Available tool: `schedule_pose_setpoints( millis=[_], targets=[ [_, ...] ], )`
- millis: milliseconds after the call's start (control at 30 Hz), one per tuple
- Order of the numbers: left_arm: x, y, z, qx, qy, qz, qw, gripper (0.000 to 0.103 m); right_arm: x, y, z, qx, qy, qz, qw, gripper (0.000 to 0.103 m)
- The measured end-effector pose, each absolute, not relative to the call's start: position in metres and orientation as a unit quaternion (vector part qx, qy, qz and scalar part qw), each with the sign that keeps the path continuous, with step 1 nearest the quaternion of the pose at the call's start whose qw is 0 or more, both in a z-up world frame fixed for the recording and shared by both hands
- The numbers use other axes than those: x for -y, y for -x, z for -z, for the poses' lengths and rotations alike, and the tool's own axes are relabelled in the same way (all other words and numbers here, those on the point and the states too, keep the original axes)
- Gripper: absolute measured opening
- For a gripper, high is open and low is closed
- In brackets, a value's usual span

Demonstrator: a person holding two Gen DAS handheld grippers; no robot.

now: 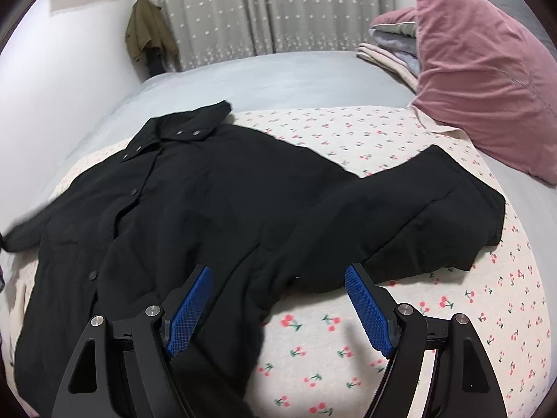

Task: Fold large clothes

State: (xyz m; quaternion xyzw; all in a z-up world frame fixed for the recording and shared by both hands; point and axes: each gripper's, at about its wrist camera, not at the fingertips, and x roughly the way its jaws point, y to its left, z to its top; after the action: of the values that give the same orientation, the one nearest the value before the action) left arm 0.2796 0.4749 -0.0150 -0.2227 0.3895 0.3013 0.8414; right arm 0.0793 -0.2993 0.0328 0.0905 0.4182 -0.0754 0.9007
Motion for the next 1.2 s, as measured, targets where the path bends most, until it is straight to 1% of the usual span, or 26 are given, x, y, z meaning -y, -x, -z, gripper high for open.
schedule_pose_setpoints(
  millis=[33,67,100,133,167,233,300,367,500,567,700,867,967,1000,1033,1067,1100,1133,1200],
  targets=[
    [-0.468,-0.278,0.013,-0.389,0.211,-0.304,0.843,0.022,0.305,-0.078,-0.033,-0.418,-0.093,0.082,0.9,0.08],
    [-0.462,-0.274,0.011,-0.382,0.201,-0.303,0.85,0.04,0.31,-0.077,-0.034,-0.418,-0.095,0.086,0.899,0.08],
    [-0.452,-0.271,0.004,-0.371,0.19,-0.295,0.86,0.052,0.316,-0.076,-0.037,-0.415,-0.098,0.092,0.9,0.08],
    [-0.44,-0.265,-0.002,-0.362,0.174,-0.285,0.87,0.071,0.322,-0.074,-0.04,-0.411,-0.1,0.099,0.901,0.08],
    [-0.432,-0.26,-0.006,-0.359,0.163,-0.279,0.875,0.077,0.332,-0.07,-0.044,-0.406,-0.103,0.111,0.901,0.08],
    [-0.41,-0.253,-0.017,-0.362,0.136,-0.257,0.886,0.077,0.346,-0.066,-0.05,-0.403,-0.109,0.13,0.9,0.08],
    [-0.395,-0.249,-0.027,-0.376,0.12,-0.23,0.89,0.081,0.362,-0.061,-0.053,-0.402,-0.118,0.147,0.896,0.08],
    [-0.373,-0.235,-0.033,-0.393,0.13,-0.201,0.888,0.082,0.379,-0.057,-0.054,-0.402,-0.138,0.161,0.891,0.08],
    [-0.323,-0.205,-0.047,-0.409,0.167,-0.143,0.886,0.082,0.429,-0.058,-0.056,-0.401,-0.214,0.173,0.874,0.08],
    [-0.294,-0.193,-0.051,-0.41,0.168,-0.113,0.889,0.082,0.452,-0.068,-0.057,-0.406,-0.236,0.185,0.863,0.08],
    [-0.222,-0.172,-0.055,-0.42,0.163,-0.037,0.892,0.082,0.476,-0.111,-0.054,-0.428,-0.232,0.213,0.847,0.08],
    [-0.146,-0.156,-0.033,-0.433,0.158,0.032,0.887,0.083,0.492,-0.174,-0.029,-0.457,-0.216,0.259,0.823,0.08],
    [-0.106,-0.153,-0.002,-0.446,0.152,0.071,0.879,0.083,0.501,-0.202,0.0,-0.471,-0.213,0.288,0.806,0.078],
    [-0.099,-0.152,0.01,-0.448,0.161,0.075,0.876,0.083,0.502,-0.21,0.013,-0.485,-0.207,0.294,0.797,0.075],
    [-0.09,-0.15,0.02,-0.454,0.171,0.083,0.87,0.083,0.504,-0.215,0.024,-0.496,-0.2,0.302,0.789,0.065],
    [-0.083,-0.149,0.028,-0.462,0.173,0.092,0.865,0.083,0.505,-0.218,0.032,-0.5,-0.188,0.315,0.784,0.06],
    [-0.073,-0.152,0.039,-0.479,0.162,0.11,0.855,0.083,0.503,-0.217,0.034,-0.484,-0.169,0.323,0.795,0.043],
    [-0.065,-0.152,0.044,-0.487,0.149,0.119,0.852,0.083,0.501,-0.217,0.032,-0.477,-0.161,0.321,0.802,0.018],
    [-0.056,-0.149,0.046,-0.48,0.12,0.113,0.862,0.083,0.499,-0.212,0.025,-0.472,-0.153,0.314,0.809,0.006]
  ],
)
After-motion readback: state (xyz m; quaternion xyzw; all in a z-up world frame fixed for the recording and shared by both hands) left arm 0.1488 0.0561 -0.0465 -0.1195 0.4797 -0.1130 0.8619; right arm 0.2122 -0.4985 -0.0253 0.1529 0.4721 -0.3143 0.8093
